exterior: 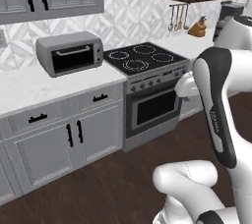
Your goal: Navigate to the range hood.
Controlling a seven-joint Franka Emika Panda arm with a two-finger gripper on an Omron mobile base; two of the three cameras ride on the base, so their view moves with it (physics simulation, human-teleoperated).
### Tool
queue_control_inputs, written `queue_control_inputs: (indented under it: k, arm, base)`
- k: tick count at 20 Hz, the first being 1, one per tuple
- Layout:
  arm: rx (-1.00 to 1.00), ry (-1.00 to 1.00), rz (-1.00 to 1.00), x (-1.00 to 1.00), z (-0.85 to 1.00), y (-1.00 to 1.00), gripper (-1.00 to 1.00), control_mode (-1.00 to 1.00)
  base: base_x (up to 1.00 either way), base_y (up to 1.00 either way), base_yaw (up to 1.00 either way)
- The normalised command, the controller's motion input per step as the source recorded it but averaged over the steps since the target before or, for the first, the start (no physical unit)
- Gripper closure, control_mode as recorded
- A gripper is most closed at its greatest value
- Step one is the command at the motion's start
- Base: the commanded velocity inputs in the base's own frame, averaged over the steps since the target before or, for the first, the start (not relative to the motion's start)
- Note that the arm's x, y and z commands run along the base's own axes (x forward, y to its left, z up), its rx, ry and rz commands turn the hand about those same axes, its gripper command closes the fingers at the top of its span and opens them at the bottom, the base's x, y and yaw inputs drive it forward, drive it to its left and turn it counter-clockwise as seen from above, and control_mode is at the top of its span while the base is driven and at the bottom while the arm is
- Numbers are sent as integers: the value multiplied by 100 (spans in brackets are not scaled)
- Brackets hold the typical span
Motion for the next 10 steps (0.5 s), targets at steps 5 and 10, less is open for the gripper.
queue_control_inputs:
  k: [5, 10]
  arm:
    - [0, 0, 0, 0, 0, 0, -100, 100]
    - [0, 0, 0, 0, 0, 0, -100, 100]
  base:
    - [100, -91, 22]
    - [100, -82, 25]
